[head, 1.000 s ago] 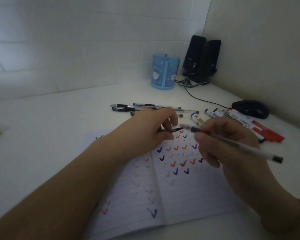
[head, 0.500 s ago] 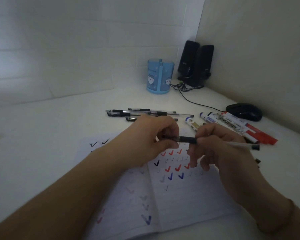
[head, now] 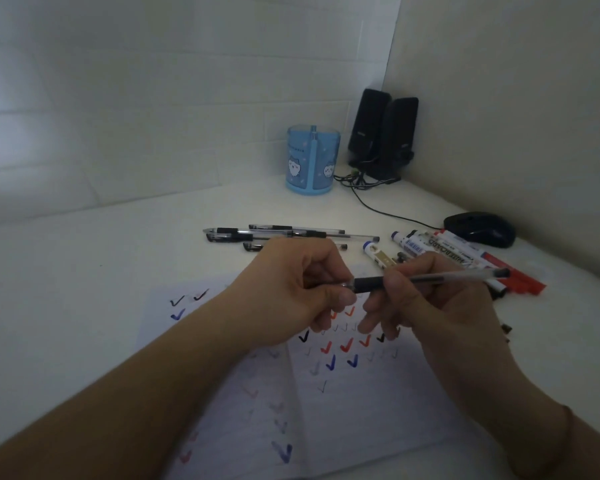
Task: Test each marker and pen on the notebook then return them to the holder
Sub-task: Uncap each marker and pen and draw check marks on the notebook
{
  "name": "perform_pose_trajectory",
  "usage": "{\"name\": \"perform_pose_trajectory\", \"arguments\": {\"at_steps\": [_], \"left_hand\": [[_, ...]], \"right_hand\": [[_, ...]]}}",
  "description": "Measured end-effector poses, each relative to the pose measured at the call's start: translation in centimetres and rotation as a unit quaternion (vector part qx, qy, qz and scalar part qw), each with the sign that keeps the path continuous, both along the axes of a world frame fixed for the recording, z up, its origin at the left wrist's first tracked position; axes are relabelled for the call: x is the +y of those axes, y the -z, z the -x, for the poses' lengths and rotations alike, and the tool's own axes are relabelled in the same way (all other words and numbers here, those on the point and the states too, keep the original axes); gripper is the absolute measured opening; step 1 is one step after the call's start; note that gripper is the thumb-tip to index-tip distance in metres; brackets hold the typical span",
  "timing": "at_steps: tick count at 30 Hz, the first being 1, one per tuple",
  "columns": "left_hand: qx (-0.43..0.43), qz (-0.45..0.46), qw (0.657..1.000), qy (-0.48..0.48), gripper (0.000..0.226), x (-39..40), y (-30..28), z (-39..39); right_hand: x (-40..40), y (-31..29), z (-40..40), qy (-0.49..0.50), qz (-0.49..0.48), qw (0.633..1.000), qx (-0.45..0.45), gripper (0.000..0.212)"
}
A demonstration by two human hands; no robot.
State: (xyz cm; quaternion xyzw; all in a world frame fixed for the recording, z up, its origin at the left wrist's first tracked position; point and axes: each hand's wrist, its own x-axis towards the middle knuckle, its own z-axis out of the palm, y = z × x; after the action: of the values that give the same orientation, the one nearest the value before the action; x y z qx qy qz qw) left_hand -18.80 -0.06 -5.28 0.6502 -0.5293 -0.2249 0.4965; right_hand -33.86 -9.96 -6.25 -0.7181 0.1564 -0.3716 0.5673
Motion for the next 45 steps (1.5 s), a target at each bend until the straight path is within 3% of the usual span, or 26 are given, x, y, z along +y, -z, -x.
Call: {"name": "perform_pose_trajectory", "arguments": {"at_steps": [5, 7, 10, 14, 17, 19, 27, 32, 37, 40, 42, 45], "left_hand": [[-0.004, 0.028, 1.000, 0.013, 0.014, -0.3, 0.1, 0.3], [-0.044, 0.037, 0.998, 0.010, 0.020, -0.1, -0.3, 0.1], [-0.170, 0.002, 0.982, -0.079, 0.042, 0.2, -0.3, -1.5], [-0.318, -0.046, 0.917, -0.236, 0.029, 0.0, 1.4, -4.8], [-0.319, -0.087, 0.905, -0.268, 0.029, -0.3, 2.6, -6.1], [-0.318, -0.104, 0.903, -0.269, 0.030, -0.5, 3.0, -6.4], [-0.303, -0.124, 0.904, -0.274, 0.028, -0.9, 3.4, -6.9], [-0.308, -0.154, 0.888, -0.305, 0.026, -0.9, 3.6, -7.0], [-0.312, -0.179, 0.877, -0.317, 0.009, -0.6, 3.0, -6.9], [-0.284, -0.090, 0.906, -0.303, 0.006, -0.6, 2.5, -6.5], [-0.216, -0.003, 0.941, -0.260, 0.009, -0.4, 1.2, -5.0], [-0.181, 0.035, 0.975, -0.121, 0.020, 0.1, -0.4, -1.9]], "right_hand": [[-0.2, 0.3, -0.7, -0.026, 0.046, 0.998, 0.026, 0.003], [-0.3, 0.1, -1.0, -0.020, 0.098, 0.995, 0.021, 0.008], [-1.4, -0.7, -0.2, 0.070, 0.140, 0.987, 0.028, 0.017], [-4.7, -1.5, 1.9, 0.234, 0.186, 0.952, 0.069, 0.015], [-6.8, -0.6, 2.5, 0.344, 0.256, 0.877, 0.218, 0.020], [-7.6, 0.2, 2.5, 0.355, 0.256, 0.851, 0.291, 0.017], [-7.6, 0.7, 2.5, 0.333, 0.250, 0.833, 0.365, 0.011], [-7.5, 0.6, 2.3, 0.331, 0.254, 0.817, 0.399, 0.013], [-6.6, 0.4, 1.9, 0.334, 0.298, 0.826, 0.343, 0.012], [-5.2, 0.0, 1.5, 0.300, 0.307, 0.877, 0.216, 0.006], [-3.7, -0.4, 1.1, 0.225, 0.243, 0.927, 0.176, 0.008], [-2.0, -0.8, 0.6, 0.041, 0.077, 0.988, 0.131, 0.037]]}}
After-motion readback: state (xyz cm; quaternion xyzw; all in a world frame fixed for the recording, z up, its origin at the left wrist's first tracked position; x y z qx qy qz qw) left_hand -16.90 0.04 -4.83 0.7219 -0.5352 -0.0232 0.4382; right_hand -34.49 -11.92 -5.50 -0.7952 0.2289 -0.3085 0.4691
